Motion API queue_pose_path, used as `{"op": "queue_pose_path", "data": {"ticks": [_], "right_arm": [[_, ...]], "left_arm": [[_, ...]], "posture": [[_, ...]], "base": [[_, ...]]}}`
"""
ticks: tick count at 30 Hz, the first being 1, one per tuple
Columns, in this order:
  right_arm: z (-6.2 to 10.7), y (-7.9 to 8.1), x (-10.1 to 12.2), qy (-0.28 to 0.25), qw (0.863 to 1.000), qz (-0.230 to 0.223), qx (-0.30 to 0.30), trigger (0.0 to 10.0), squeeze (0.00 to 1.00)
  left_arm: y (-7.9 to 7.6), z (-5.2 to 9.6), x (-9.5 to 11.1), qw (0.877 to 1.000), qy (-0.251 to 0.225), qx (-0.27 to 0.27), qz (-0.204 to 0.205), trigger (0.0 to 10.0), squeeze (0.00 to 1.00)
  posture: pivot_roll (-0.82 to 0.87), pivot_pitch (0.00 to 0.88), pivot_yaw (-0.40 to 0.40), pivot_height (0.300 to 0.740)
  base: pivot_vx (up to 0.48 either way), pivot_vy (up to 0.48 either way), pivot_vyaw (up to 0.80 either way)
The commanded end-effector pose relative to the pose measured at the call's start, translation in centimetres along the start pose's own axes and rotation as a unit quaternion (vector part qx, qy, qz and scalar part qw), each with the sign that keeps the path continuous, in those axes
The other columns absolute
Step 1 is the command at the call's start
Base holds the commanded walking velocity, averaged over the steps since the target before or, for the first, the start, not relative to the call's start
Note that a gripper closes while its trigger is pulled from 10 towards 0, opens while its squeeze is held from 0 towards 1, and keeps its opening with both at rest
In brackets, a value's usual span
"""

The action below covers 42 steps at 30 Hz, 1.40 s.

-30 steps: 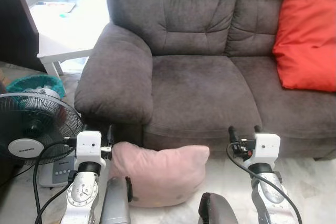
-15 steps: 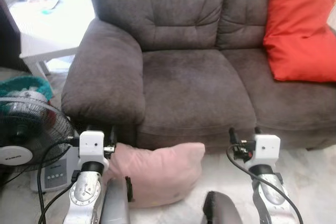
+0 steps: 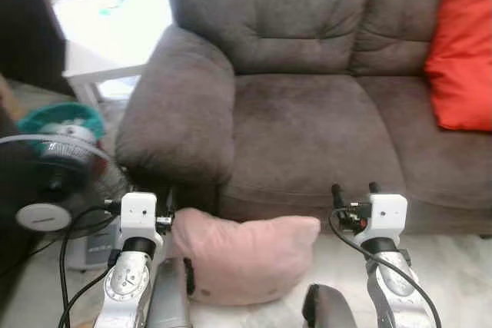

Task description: Move the pillow to the sofa from floor

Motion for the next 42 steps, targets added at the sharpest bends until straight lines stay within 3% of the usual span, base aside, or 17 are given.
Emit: {"op": "queue_pose_path", "data": {"ticks": [1,11,13,26,42], "right_arm": [[0.1,-0.2,-0.2,0.008,1.000,0.003,0.000,10.0,0.00],[0.2,-0.1,-0.4,0.007,1.000,0.006,0.004,10.0,0.00],[0.1,-0.1,-0.4,0.009,1.000,-0.013,-0.002,10.0,0.00],[0.1,-0.2,-0.4,0.009,1.000,-0.005,-0.004,10.0,0.00],[-0.1,-0.3,-0.4,0.006,1.000,-0.005,-0.005,10.0,0.00]], "left_arm": [[-0.1,0.1,-0.5,1.000,0.015,-0.006,0.002,10.0,0.00],[-0.5,0.0,-0.8,1.000,0.020,-0.023,0.003,10.0,0.00],[-0.6,0.1,-0.8,0.999,0.020,-0.026,0.002,10.0,0.00],[-2.1,0.4,-2.0,0.995,0.049,-0.089,0.012,10.0,0.00],[-1.9,0.4,-2.4,0.995,0.055,-0.087,0.006,10.0,0.00]], "posture": [[0.10,0.064,-0.086,0.538],[0.10,0.065,-0.087,0.538],[0.10,0.065,-0.087,0.538],[0.10,0.067,-0.087,0.538],[0.10,0.065,-0.088,0.538]], "base": [[0.000,0.000,0.00],[0.000,0.000,0.69],[0.000,0.000,0.00],[0.000,0.000,0.00],[0.130,0.000,0.00]]}}
Point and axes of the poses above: a point about 5 cm out from each wrist's last joint towards the gripper, its own z axis pointing back from the gripper into the wrist, its own x axis along the axis of the wrist's last joint, y = z × x, the point moved 1 cm from there along -z, pointing out of the wrist towards the gripper, and after that the axes turned 6 degrees about -z, right-handed, at the moved point
